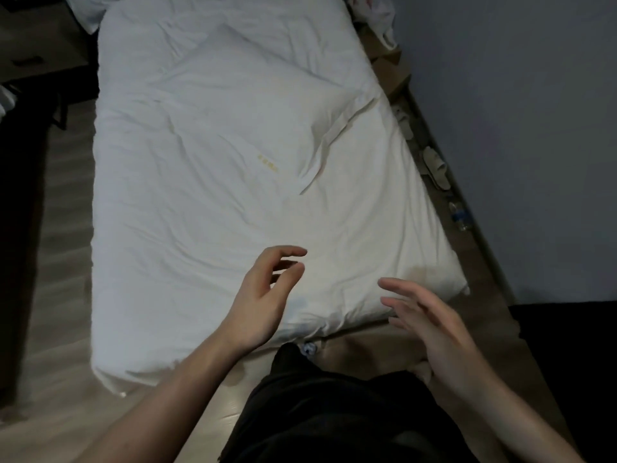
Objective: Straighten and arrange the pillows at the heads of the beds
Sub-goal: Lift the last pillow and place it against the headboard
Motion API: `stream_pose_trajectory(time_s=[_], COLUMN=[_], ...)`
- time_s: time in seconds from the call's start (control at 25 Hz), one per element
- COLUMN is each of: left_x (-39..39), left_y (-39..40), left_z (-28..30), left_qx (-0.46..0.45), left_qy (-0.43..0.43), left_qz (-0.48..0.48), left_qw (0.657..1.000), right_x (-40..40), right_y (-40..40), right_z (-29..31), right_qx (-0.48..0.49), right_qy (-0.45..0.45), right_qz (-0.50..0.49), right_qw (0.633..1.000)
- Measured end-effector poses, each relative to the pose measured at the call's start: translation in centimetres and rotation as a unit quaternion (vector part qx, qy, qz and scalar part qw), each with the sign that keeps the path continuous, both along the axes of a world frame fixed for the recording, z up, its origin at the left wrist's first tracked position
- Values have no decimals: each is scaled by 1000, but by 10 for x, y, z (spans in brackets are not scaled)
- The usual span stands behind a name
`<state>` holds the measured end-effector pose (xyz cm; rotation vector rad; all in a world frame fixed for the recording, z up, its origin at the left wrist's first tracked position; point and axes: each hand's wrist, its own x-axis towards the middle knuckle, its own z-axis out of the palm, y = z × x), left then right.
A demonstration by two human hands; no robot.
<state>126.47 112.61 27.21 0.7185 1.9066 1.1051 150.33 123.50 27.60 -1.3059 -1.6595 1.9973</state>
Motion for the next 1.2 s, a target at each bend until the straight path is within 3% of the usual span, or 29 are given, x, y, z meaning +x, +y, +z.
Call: stream_pose_trajectory(time_s=[0.2,0.48,0.92,1.2], left_x=[91,208,186,218], left_y=[22,57,162,246], left_z=[-21,-6,-29,-45], left_qx=[-57,-9,8,-18], left_qy=[5,-7,14,-7], left_qz=[137,288,279,403], left_qw=[989,957,960,915], right_x=[57,84,85,54], right_y=[107,205,303,417], right_z=[-15,3,-19,-42], right_qx=[13,36,71,35], right_qy=[-34,-11,-46,-54], right_qz=[152,281,312,373], right_qw=[988,959,946,926])
